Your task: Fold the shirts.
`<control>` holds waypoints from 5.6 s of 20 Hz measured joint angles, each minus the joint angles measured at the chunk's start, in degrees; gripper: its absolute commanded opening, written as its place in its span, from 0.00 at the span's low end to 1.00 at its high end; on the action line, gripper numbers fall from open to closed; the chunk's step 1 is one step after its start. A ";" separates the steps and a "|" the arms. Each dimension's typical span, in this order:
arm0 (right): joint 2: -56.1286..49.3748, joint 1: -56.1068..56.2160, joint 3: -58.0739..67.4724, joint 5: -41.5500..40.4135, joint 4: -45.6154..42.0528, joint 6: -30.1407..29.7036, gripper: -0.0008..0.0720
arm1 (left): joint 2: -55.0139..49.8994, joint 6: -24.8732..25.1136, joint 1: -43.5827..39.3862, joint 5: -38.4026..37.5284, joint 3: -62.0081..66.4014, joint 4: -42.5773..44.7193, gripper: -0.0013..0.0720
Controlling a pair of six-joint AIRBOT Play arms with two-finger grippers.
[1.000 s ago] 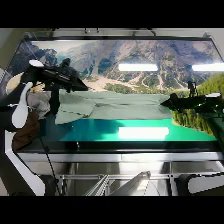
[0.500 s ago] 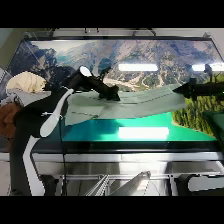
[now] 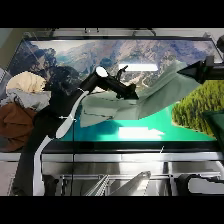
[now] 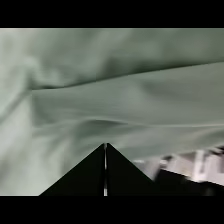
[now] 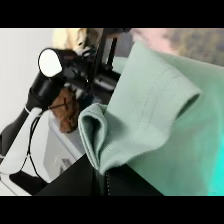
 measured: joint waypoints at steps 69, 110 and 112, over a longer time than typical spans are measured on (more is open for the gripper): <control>8.37 -34.77 7.21 -10.45 -20.37 16.17 0.03 | 48.37 32.00 39.63 -23.43 -56.19 -24.81 0.03; 9.18 -25.49 -0.81 -4.42 -41.51 26.05 0.03 | 51.34 26.60 40.50 -14.95 -50.53 -9.46 0.02; 14.23 -19.37 -8.92 -8.85 -39.80 23.65 0.03 | 55.12 25.77 39.21 -13.11 -52.24 -5.18 0.02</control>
